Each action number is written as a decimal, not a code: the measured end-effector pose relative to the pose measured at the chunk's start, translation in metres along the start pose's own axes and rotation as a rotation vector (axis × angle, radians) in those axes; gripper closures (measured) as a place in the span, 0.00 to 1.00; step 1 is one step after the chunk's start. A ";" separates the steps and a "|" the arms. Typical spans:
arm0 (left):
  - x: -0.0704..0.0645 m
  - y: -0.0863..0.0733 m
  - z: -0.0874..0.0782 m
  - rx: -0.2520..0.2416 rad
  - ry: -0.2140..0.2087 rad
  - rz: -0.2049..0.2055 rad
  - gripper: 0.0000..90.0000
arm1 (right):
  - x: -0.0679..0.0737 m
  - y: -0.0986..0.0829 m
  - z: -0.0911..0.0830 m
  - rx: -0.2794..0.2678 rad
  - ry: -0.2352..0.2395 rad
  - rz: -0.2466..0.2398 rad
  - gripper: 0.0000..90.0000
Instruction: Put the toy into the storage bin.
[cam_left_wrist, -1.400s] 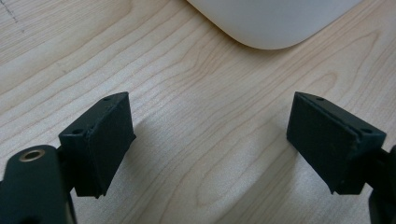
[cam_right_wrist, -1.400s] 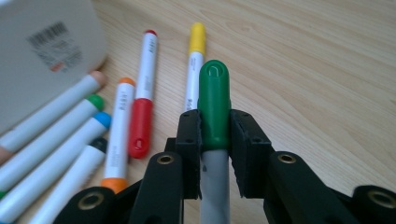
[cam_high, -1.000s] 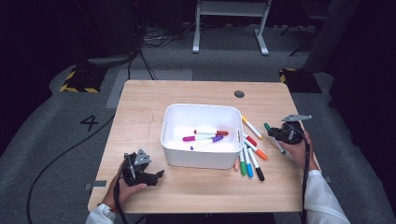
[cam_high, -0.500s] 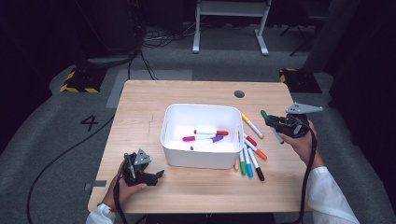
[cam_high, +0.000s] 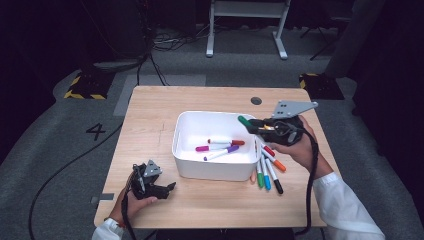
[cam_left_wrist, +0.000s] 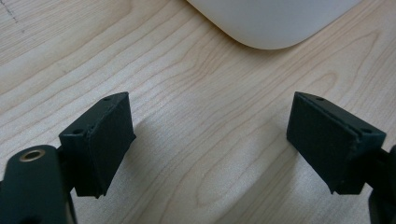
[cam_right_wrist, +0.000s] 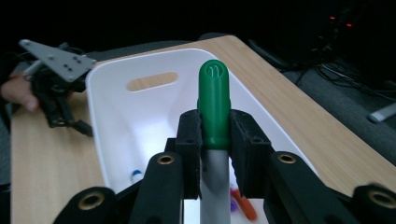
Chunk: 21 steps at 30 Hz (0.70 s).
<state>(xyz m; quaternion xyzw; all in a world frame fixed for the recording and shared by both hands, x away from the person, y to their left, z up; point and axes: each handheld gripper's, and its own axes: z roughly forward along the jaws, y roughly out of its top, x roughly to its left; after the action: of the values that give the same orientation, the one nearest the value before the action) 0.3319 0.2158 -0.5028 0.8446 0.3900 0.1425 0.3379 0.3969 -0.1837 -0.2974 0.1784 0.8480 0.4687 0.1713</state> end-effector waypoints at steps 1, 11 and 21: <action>0.000 0.000 0.000 0.000 0.000 0.000 0.17 | 0.007 0.006 0.005 0.009 0.014 -0.016 0.83; 0.000 0.000 0.000 0.000 0.002 0.001 0.17 | 0.045 0.018 0.064 0.179 0.116 -0.113 0.83; 0.000 0.000 0.000 0.001 -0.003 0.002 0.17 | 0.053 -0.002 0.088 0.291 0.174 -0.135 0.67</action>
<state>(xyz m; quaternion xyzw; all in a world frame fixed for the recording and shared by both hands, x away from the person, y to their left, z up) 0.3314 0.2157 -0.5026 0.8454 0.3889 0.1411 0.3378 0.3904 -0.0960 -0.3499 0.1026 0.9285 0.3422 0.1009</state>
